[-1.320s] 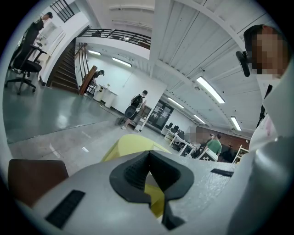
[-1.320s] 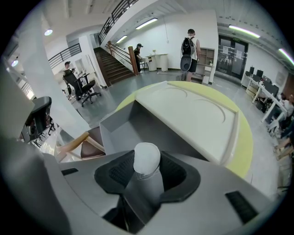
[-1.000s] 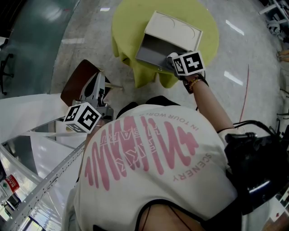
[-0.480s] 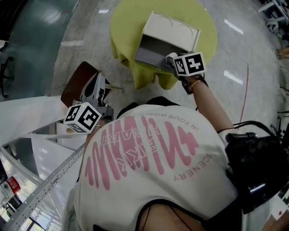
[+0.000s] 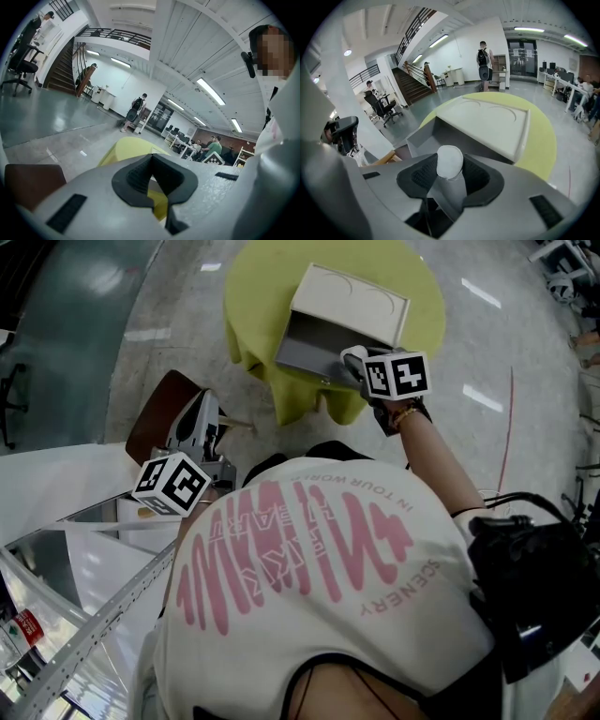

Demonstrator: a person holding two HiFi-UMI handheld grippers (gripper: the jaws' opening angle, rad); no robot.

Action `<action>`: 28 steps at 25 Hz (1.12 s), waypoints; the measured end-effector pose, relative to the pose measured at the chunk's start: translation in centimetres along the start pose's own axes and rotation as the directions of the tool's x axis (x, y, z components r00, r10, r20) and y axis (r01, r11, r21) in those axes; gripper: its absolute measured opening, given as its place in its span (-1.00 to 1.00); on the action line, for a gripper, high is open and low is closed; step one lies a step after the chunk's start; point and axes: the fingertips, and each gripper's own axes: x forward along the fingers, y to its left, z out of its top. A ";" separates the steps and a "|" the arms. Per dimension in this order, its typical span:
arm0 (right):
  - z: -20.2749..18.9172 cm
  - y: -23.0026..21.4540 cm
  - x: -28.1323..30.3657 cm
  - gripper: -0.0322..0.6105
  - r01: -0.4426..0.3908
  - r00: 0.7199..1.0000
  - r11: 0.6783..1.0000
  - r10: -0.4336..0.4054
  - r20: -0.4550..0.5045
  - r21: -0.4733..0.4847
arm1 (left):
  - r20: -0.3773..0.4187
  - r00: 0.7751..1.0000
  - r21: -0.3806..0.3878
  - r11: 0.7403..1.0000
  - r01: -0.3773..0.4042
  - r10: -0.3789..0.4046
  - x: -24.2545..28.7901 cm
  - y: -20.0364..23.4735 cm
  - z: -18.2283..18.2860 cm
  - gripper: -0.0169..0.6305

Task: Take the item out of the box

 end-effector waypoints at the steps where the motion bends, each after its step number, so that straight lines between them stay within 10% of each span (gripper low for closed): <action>1: 0.1 0.0 -0.1 -0.42 -0.003 1.000 1.000 0.003 0.012 0.005 | -0.001 1.000 0.000 1.000 0.001 -0.001 0.0 0.0 0.0 -0.93; 28: 2.5 1.3 -6.3 -0.42 -0.143 0.924 0.975 0.070 0.377 0.170 | -0.021 0.995 0.013 0.995 0.096 -0.096 -0.1 -1.9 -0.3 -0.93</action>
